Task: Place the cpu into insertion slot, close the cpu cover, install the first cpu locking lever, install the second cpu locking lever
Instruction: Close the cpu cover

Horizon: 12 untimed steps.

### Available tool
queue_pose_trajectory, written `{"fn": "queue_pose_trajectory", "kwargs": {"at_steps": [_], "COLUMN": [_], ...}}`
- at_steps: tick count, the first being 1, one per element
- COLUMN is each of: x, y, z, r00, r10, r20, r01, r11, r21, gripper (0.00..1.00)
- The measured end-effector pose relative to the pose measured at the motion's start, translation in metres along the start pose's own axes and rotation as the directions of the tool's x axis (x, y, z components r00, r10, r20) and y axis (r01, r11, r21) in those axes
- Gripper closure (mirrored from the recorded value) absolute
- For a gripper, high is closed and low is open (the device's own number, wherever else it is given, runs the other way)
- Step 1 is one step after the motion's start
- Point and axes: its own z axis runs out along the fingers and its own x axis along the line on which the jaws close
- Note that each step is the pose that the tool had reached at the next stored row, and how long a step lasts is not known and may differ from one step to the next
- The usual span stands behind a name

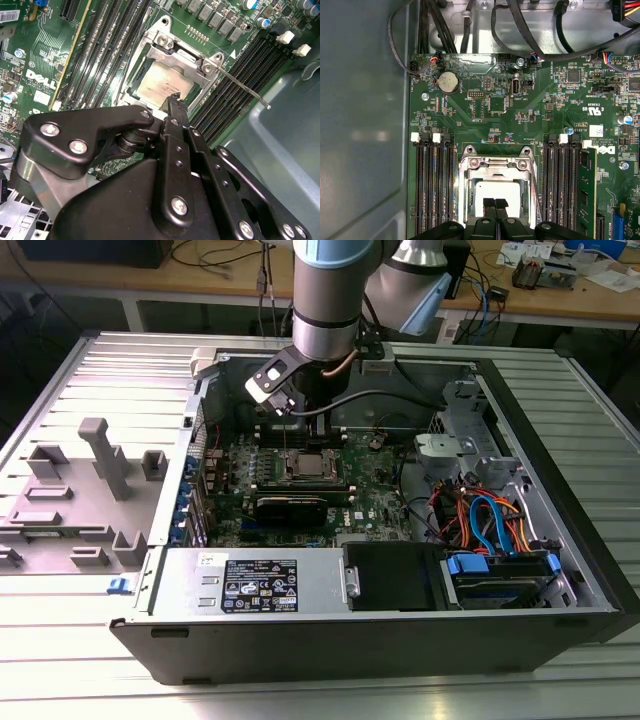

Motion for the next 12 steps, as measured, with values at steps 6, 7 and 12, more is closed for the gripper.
{"fn": "queue_pose_trajectory", "kwargs": {"at_steps": [6, 7, 12], "x": [0.0000, -0.0001, -0.0001], "y": [-0.0007, -0.0011, -0.0079], "z": [0.0011, 0.0024, 0.0038], "r00": [1.0000, 1.0000, 1.0000], "r10": [0.000, -0.001, -0.002], "r20": [-0.0004, 0.0000, -0.0001], "r01": [0.000, 0.001, 0.002], "r11": [1.0000, 1.0000, 1.0000], "r21": [-0.0003, -0.0001, -0.0001], "gripper": [0.89, 0.89, 0.89]}}
